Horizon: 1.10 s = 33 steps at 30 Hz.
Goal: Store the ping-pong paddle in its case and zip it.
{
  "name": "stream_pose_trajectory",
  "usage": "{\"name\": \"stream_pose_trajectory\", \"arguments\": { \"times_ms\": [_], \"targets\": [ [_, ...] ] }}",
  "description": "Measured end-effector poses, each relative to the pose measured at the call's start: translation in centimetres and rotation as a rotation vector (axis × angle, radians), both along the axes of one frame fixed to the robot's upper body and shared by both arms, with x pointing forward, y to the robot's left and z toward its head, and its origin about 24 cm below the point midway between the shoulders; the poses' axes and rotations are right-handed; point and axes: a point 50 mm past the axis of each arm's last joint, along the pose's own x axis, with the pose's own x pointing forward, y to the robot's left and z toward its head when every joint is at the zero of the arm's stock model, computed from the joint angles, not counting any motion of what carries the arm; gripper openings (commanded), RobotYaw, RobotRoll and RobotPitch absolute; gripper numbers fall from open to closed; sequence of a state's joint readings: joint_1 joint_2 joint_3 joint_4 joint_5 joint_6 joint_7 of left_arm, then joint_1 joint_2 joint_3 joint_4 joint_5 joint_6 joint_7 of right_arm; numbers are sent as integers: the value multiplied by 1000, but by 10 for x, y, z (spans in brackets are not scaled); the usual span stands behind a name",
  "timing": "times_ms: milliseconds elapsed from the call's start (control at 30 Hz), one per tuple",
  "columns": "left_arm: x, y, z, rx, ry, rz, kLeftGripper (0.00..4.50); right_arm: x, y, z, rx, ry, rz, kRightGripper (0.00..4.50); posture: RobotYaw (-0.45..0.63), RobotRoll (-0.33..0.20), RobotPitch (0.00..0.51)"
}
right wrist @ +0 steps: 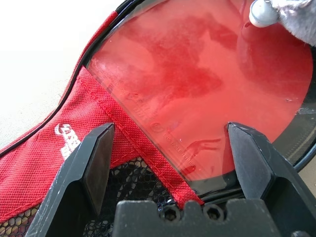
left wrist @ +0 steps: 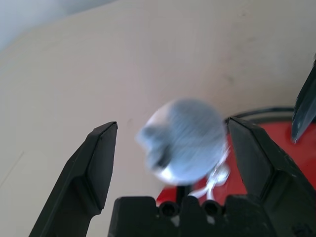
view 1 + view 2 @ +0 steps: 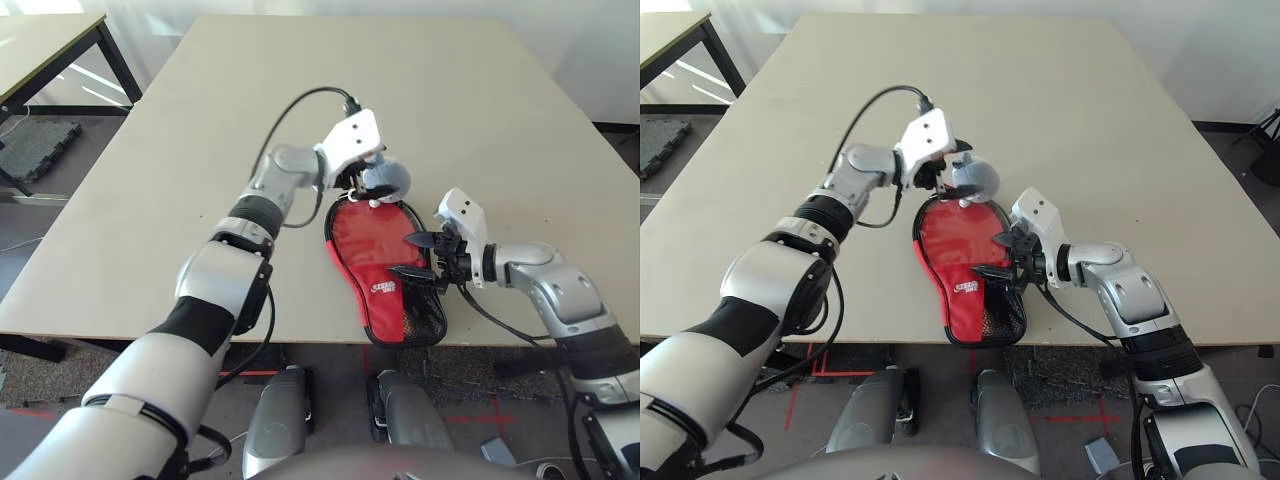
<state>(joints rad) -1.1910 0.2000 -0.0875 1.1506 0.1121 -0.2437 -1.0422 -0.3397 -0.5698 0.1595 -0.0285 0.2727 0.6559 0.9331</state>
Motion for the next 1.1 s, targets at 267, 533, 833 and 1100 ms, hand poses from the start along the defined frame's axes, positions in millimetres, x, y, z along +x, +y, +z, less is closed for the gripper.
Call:
{"name": "stream_pose_trajectory", "arguments": {
  "times_ms": [267, 533, 833, 1100],
  "targets": [
    [-8, 48, -18, 61, 141, 24, 4474, 3, 0, -2, 2, 5, 4, 4500, 77, 0, 95],
    [-35, 37, -62, 106, 307, -65, 4474, 4, 1, -3, -8, 8, 8, 4500, 72, 0, 96],
    [-47, 21, -83, 133, 358, -105, 4474, 3, -2, -1, -16, -3, 9, 4500, 47, 0, 109],
    [-47, 17, -89, 144, 377, -99, 4474, 6, -22, 16, -51, -1, -16, 4500, 40, 0, 114]
  ]
}}
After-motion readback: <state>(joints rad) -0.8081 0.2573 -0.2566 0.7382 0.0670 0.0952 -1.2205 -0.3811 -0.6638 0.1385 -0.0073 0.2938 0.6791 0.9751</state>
